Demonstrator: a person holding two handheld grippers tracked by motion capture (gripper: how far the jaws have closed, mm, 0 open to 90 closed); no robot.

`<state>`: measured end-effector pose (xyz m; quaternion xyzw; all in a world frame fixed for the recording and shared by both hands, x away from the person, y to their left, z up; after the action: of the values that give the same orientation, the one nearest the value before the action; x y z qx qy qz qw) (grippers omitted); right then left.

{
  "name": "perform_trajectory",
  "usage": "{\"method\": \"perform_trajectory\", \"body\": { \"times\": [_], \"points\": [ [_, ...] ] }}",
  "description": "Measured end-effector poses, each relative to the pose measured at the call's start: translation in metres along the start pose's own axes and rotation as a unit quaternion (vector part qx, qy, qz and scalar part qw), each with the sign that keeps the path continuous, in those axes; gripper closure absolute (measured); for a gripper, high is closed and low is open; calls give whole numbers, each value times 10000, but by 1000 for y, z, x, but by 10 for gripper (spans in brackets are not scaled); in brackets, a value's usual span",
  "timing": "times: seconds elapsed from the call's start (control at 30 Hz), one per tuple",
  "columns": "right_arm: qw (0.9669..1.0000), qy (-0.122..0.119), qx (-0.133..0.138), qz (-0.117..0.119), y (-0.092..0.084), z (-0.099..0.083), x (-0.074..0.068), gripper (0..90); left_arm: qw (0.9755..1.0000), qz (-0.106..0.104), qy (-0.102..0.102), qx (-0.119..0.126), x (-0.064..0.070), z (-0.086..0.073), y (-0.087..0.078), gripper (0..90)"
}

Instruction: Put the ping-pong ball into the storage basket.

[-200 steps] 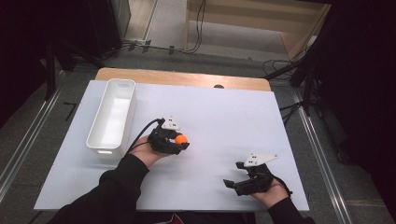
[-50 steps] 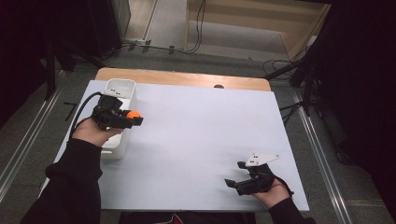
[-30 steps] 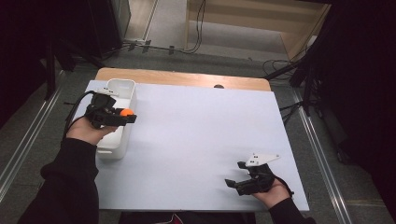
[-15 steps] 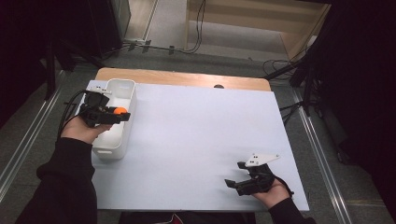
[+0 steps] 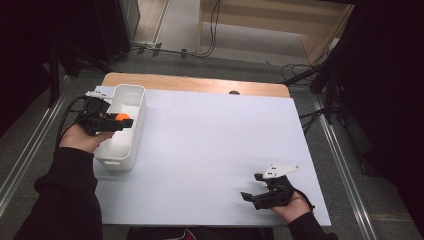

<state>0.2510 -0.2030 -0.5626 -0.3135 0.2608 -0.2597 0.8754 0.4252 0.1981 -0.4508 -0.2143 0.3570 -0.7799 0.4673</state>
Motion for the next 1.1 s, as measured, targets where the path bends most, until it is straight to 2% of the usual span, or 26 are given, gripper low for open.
{"method": "perform_trajectory", "body": {
  "times": [0.27, 0.57, 0.73, 1.1],
  "points": [
    [10000, -41, -11, 28, 1, 1, 0, 129, 9999, 103, -75, -44, -5, -4, 1, 502],
    [10000, -82, -28, 20, 2, 2, 0, 129, 9998, 128, -124, -71, -10, -6, 4, 502],
    [10000, -60, -40, 33, 2, 1, 0, 129, 9997, 153, -79, -159, -9, -10, 11, 502],
    [10000, -67, -46, 34, 2, 1, 0, 129, 9992, 177, -227, -289, -13, -17, 23, 501]
  ]
}}
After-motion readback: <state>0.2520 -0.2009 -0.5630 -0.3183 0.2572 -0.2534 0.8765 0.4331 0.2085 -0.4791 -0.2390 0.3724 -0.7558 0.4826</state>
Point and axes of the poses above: each handheld gripper's, and its own axes: y roughly forward along the jaws, z roughly out of its top, x roughly to its right, the point moved 9 cm from there along y, roughly forward along the jaws, and after that the axes turned 9 degrees about z, right-handed, at the moved point
